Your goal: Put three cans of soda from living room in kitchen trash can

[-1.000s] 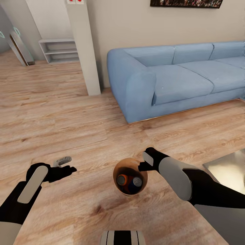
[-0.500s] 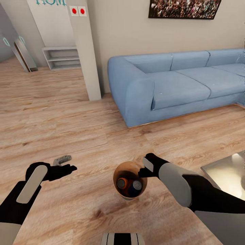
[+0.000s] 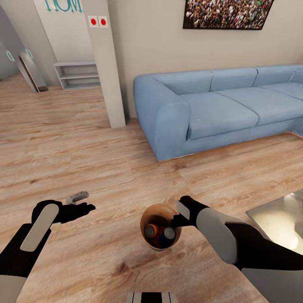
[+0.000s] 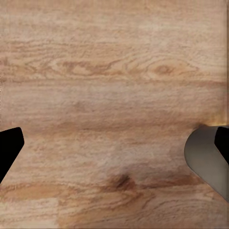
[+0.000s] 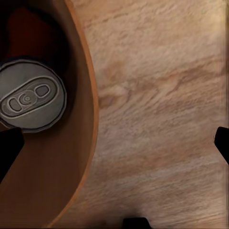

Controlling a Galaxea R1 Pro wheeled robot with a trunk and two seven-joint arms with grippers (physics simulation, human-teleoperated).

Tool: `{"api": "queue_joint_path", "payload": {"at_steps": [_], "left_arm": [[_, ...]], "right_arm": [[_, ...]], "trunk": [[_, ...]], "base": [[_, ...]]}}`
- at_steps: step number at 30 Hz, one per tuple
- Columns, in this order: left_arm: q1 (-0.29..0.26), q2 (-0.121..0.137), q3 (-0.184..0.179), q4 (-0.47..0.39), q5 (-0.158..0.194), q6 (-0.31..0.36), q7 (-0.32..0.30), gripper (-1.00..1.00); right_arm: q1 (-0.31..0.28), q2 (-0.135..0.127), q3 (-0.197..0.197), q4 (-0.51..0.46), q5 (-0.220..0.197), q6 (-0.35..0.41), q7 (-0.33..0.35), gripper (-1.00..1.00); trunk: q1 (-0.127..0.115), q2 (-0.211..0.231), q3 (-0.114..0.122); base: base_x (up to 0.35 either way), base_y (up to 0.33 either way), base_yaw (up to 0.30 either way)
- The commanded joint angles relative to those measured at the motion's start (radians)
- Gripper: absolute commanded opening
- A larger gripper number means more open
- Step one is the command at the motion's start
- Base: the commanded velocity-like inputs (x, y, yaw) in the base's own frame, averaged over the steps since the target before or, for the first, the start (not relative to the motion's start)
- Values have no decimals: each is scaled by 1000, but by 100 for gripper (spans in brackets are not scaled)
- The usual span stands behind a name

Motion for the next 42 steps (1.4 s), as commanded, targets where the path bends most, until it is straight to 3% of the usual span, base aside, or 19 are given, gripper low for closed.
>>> {"api": "queue_joint_path", "payload": {"at_steps": [1, 42], "left_arm": [[0, 0, 0, 0, 0, 0, 0, 100], [-2, -2, -1, 0, 0, 1, 0, 100]], "right_arm": [[0, 0, 2, -1, 1, 1, -1, 100], [1, 0, 10, -3, 2, 5, -1, 100]], "trunk": [[-4, 7, 3], [-161, 294, 132]], "base": [[0, 0, 0], [0, 0, 0]]}}
